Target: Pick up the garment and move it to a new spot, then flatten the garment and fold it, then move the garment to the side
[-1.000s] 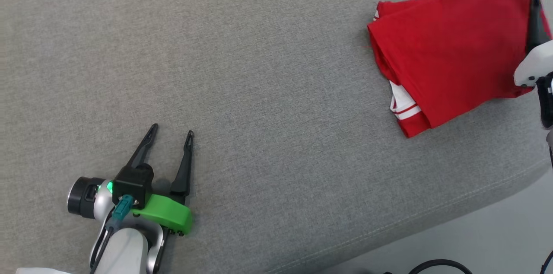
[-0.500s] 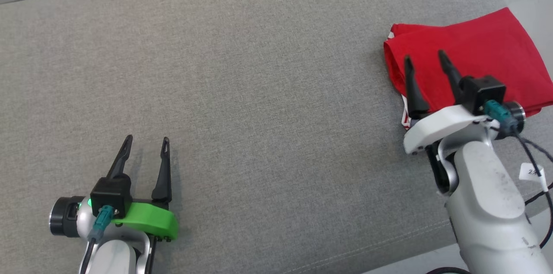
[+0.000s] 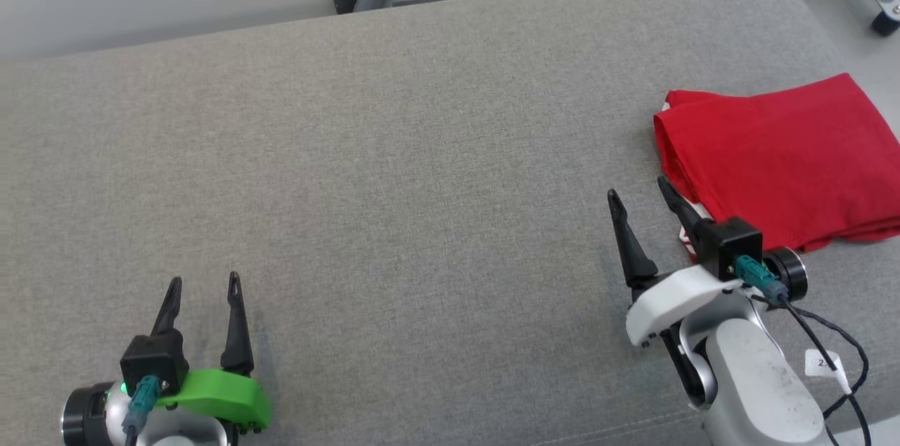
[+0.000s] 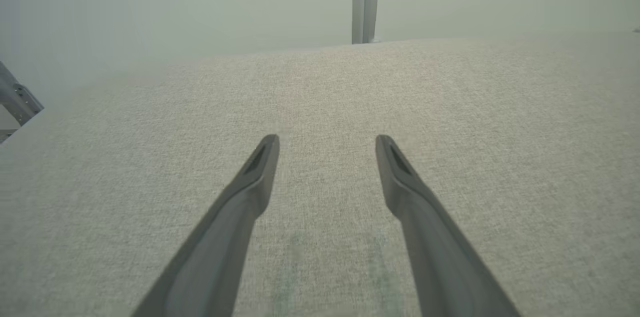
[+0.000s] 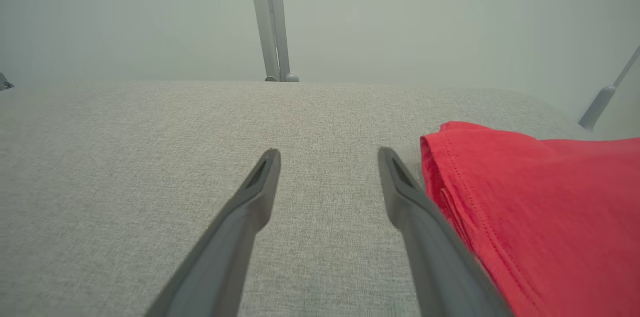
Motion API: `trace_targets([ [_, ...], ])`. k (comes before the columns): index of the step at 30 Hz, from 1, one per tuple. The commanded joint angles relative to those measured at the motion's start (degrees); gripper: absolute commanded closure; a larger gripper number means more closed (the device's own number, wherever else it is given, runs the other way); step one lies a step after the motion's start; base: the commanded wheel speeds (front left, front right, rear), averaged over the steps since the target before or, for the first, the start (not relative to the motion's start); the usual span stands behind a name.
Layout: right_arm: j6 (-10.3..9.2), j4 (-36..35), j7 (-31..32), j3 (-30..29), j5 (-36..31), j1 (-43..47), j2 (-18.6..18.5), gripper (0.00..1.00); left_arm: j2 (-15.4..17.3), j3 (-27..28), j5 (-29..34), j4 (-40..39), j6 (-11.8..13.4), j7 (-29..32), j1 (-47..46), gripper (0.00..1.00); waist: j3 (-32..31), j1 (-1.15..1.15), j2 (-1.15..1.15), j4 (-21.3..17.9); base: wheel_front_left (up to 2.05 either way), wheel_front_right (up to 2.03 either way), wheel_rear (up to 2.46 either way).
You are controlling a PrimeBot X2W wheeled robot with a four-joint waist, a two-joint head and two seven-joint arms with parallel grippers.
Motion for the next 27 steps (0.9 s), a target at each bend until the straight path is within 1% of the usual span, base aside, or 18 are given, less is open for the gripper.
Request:
trace_targets([
  [1,-0.12,-0.18,-0.14,-0.42,-0.60,2.04,-0.27,0.00,-0.29,0.75,-0.75,0.74,0.65,-0.16,1.36,0.00,-3.21,0.00,0.00,2.04,0.00,0.00,0.00],
  [6,-0.11,-0.87,-0.14,-0.69,0.20,4.96,-0.19,0.00,-0.58,1.43,-1.40,1.50,0.99,-0.16,3.91,0.00,-6.06,0.00,0.00,2.52,0.00,0.00,0.00],
  [11,-0.12,-1.23,-0.14,-1.73,0.03,7.03,-0.19,0.00,-0.75,2.03,-2.48,1.05,-0.27,-0.16,5.63,0.00,-7.40,0.00,0.00,3.13,0.00,0.00,0.00],
  [17,-0.11,-1.55,-0.14,-2.32,0.06,8.27,-0.17,0.00,-0.84,2.56,-2.94,1.53,-0.95,-0.16,6.61,0.00,-7.95,0.00,0.00,3.73,0.00,0.00,0.00],
  [27,-0.11,-0.50,-0.15,-1.94,-0.26,8.63,-0.16,0.00,-0.83,1.49,-5.03,1.25,-0.87,-0.16,7.01,0.00,-8.09,0.00,0.00,4.40,0.00,0.00,0.00],
])
